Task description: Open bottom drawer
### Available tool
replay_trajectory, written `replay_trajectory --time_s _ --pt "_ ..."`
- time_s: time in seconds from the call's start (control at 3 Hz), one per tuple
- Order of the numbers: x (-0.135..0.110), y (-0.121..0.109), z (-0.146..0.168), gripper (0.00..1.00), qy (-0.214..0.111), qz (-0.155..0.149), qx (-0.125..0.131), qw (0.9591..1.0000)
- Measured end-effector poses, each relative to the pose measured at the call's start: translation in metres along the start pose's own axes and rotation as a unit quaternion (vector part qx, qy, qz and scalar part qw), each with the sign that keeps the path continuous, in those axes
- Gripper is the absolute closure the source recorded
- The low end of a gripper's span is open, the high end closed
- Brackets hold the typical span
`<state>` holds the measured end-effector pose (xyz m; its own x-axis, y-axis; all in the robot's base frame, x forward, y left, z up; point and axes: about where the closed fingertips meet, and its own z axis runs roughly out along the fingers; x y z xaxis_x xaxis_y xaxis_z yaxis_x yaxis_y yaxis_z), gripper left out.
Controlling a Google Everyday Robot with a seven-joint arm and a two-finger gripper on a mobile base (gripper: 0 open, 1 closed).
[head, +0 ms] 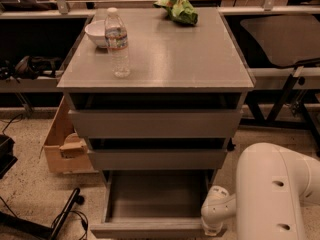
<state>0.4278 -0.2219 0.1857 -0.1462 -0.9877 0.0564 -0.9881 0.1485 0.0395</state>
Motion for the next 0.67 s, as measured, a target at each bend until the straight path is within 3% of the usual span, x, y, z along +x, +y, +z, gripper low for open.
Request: replay_trajectory --time_s 0.67 --pt "0.023 0.017 -0.006 1.00 0.019 -0.007 -0.018 0.9996"
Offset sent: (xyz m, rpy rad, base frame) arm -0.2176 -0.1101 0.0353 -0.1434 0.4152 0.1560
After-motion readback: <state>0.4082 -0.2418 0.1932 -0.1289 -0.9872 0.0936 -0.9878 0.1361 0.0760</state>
